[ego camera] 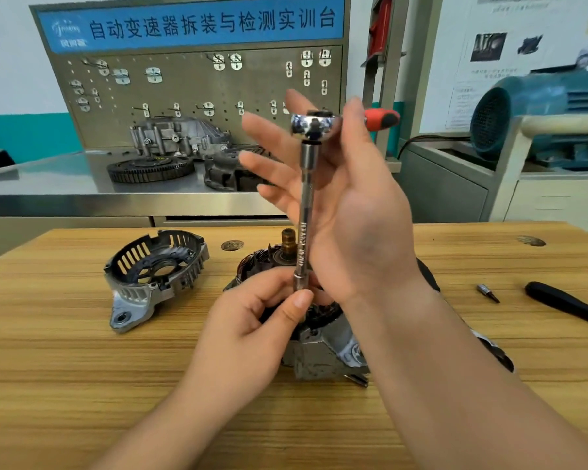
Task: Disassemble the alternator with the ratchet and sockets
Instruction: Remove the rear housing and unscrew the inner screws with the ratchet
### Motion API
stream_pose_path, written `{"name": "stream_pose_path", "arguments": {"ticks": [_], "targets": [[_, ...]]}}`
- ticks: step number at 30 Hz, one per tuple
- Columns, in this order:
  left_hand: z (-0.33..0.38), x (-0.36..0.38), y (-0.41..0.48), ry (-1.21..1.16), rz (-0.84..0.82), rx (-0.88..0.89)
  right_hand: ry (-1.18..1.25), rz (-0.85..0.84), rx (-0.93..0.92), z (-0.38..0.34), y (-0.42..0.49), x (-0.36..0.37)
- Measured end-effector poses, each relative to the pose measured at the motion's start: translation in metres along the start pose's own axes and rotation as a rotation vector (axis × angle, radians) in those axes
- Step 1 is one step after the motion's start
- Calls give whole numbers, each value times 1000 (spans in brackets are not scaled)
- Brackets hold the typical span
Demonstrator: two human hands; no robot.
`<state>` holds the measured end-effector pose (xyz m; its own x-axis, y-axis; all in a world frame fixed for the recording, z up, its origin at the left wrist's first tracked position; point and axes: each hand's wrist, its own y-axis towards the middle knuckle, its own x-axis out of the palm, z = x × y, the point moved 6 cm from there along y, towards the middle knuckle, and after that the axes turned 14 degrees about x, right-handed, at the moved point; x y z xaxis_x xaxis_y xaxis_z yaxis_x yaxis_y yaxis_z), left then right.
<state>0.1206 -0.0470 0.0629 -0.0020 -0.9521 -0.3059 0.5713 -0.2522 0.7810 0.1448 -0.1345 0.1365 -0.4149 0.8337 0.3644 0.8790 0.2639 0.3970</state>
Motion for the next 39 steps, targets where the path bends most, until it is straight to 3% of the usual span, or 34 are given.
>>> {"name": "stream_pose_path", "arguments": {"ticks": [7,13,15,20,27,34,39], "targets": [[-12,-3,-2,-27,76,-67,-79,-21,-262,-15,-7,10],[-2,1,-1,-56,41,0,45,-38,2,-1,0,1],[-2,0,-1,-71,51,-9,30,-39,-13,-2,0,2],[-7,-2,-2,-64,116,-56,-87,-85,-255,-16,-6,13],[0,0,-1,-44,55,8,107,-104,4,-2,-1,5],[-2,-1,-2,-82,163,-63,-74,-155,-227,-16,-5,13],[0,1,-3,-80,112,-31,126,-165,-49,-5,0,6]]}}
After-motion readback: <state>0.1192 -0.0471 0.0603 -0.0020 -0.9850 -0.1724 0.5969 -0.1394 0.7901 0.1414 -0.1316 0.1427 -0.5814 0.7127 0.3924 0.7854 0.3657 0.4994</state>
